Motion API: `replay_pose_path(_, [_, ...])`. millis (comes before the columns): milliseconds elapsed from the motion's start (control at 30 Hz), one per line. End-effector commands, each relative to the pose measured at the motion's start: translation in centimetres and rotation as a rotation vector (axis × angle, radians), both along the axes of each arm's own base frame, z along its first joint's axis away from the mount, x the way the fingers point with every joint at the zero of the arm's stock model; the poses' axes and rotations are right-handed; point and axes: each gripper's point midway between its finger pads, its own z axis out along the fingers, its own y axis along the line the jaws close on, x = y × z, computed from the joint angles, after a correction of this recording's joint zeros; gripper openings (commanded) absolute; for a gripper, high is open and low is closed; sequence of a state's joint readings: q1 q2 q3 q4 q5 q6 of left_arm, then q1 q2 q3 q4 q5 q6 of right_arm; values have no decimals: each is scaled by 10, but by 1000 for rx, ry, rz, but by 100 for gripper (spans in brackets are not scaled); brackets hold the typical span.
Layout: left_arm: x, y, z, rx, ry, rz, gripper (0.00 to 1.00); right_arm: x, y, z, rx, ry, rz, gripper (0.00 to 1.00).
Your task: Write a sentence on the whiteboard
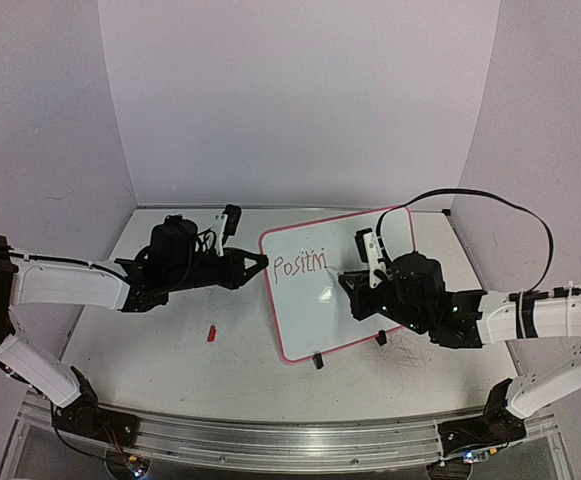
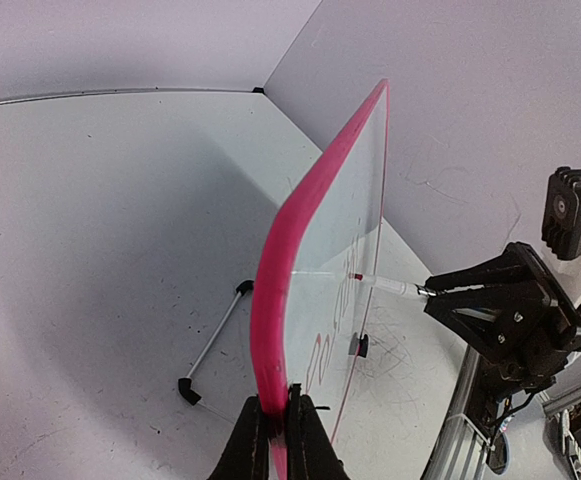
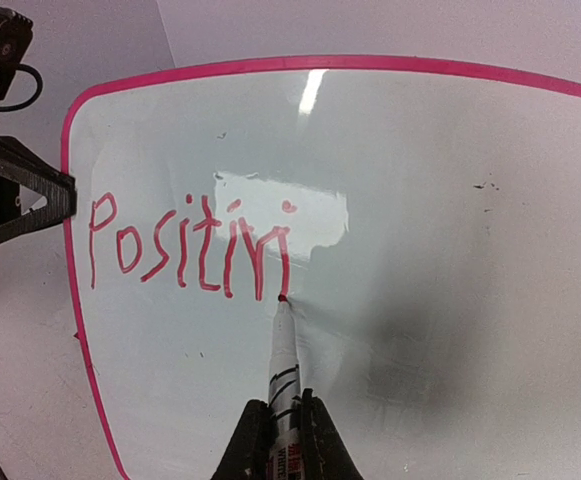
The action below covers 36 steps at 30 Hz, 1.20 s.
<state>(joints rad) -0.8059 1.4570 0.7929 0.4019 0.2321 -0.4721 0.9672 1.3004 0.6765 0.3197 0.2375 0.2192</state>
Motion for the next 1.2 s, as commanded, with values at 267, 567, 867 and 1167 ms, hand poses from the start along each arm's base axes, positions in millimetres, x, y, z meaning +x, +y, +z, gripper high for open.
replay_pose_path(267, [6,3,26,-21,-76,20,0,24,-11,51,69,-86,-53,0])
replay_pose_path(567, [5,4,25,-19,-75,22,0,24,0,61,79,-116,2,0])
replay_pose_path(867, [5,4,26,-19,-77,21,0,28,-1,56,65,-117,-19,0])
replay_pose_path(1167, [5,4,26,-20,-77,20,0,32,-2,55,48,-125,-40,0])
